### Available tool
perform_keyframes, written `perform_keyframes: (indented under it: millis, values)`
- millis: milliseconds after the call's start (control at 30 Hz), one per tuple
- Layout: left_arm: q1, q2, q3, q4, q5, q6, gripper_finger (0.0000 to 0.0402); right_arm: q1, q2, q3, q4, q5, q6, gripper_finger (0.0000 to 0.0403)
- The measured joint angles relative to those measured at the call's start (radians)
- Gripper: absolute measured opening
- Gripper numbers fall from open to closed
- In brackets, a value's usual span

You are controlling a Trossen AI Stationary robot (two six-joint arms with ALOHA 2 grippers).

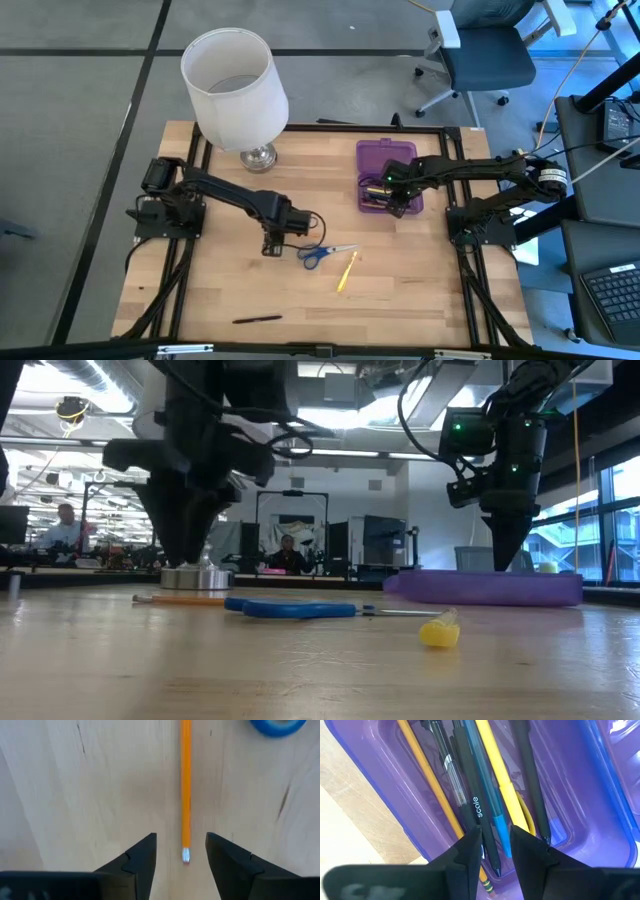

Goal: Pick & place school supplies into a supply box
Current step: Put the pencil into the purple supply box

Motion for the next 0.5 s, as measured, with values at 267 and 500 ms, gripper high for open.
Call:
perform_keyframes:
  millis: [267,500]
  values:
    - [0.003,-0.164,-0.166,0.064,0.025,-0.056,0.0158,0.0,0.0,0.0,0.0,0.0,0.0,0.0107]
    - [-0.007,-0.29,-0.345,0.256,0.028,-0.089,0.0152,0.0,0.0,0.0,0.006,0.0,0.0,0.0107]
